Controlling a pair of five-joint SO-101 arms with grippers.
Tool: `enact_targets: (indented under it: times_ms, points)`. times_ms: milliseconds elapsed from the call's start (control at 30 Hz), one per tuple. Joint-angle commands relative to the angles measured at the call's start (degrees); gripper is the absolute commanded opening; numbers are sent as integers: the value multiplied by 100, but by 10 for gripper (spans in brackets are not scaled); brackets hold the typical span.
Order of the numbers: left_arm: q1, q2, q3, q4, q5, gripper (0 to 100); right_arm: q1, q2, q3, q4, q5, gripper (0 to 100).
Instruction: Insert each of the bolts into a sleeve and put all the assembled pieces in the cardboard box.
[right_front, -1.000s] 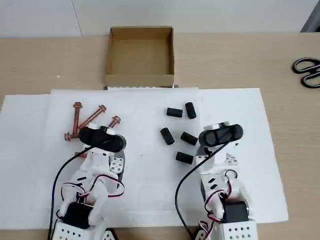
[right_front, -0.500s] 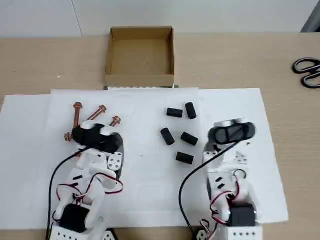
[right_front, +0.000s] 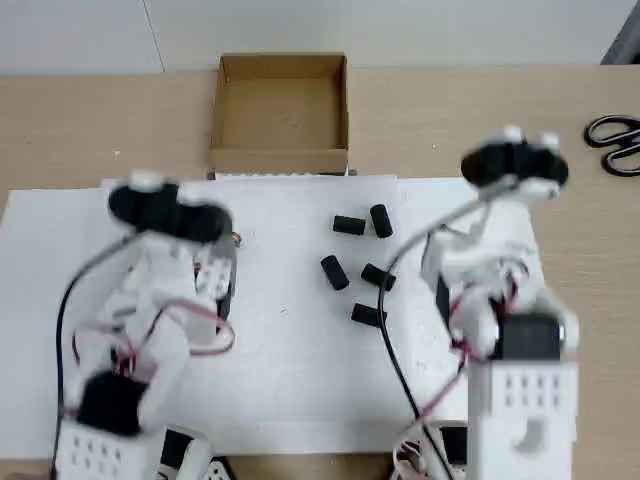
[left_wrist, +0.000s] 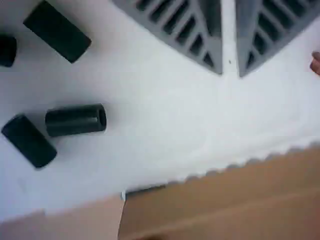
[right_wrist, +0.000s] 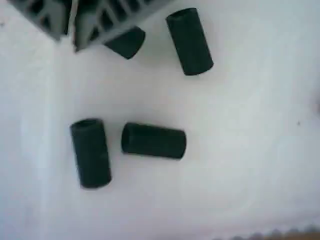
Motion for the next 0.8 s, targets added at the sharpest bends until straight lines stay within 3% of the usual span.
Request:
enact_targets:
  times_ms: [0, 167, 333, 433, 633, 767]
  points:
    - [-18, 1433, -1798, 949, 18, 9, 40, 1182, -1310, 655, -26, 3]
    - [-246, 2822, -2695, 1864, 9, 8, 268, 2422, -2356, 1552, 413, 3]
    - [-1451, 3886, -2888, 1644, 18, 8, 259, 3512, -3077, 2105, 1565, 3]
    - [-1837, 4457, -3073, 1679, 18, 8, 268, 4198, -3288, 2237, 2268, 3]
    - [-1881, 5099, -3081, 1960, 9, 10, 171, 5165, -3903, 2264, 2505, 6]
    - [-1881, 5231, -3081, 1864, -26, 12, -75, 5666, -4273, 2281, 2866, 91]
